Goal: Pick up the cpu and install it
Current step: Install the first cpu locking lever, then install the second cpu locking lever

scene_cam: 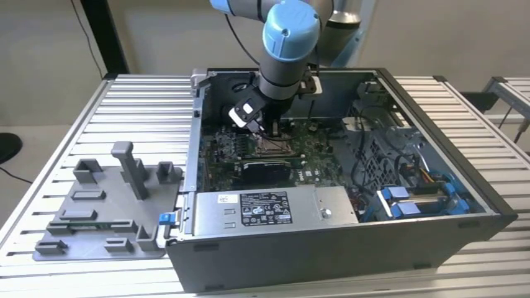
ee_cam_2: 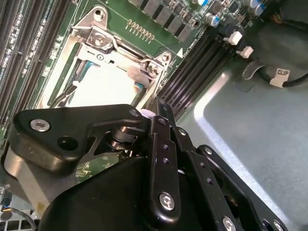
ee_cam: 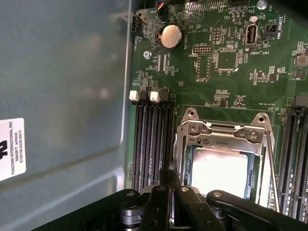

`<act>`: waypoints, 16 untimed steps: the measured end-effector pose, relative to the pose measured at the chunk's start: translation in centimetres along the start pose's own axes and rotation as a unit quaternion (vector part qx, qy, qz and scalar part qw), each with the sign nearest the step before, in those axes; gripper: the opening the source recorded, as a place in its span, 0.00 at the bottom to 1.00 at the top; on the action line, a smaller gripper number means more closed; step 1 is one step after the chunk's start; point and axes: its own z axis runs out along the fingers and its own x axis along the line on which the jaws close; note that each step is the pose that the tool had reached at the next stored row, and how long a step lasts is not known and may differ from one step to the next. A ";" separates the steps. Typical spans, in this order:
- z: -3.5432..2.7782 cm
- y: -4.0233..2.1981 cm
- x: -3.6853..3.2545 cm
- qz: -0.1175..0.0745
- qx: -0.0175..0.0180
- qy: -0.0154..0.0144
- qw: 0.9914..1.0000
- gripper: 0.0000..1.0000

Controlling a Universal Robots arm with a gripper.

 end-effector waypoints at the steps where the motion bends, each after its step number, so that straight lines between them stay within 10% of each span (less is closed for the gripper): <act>1: 0.06 0.08 -0.03 0.000 0.000 0.000 1.000 0.00; 16: 0.24 1.07 -0.16 0.000 0.000 0.000 1.000 0.00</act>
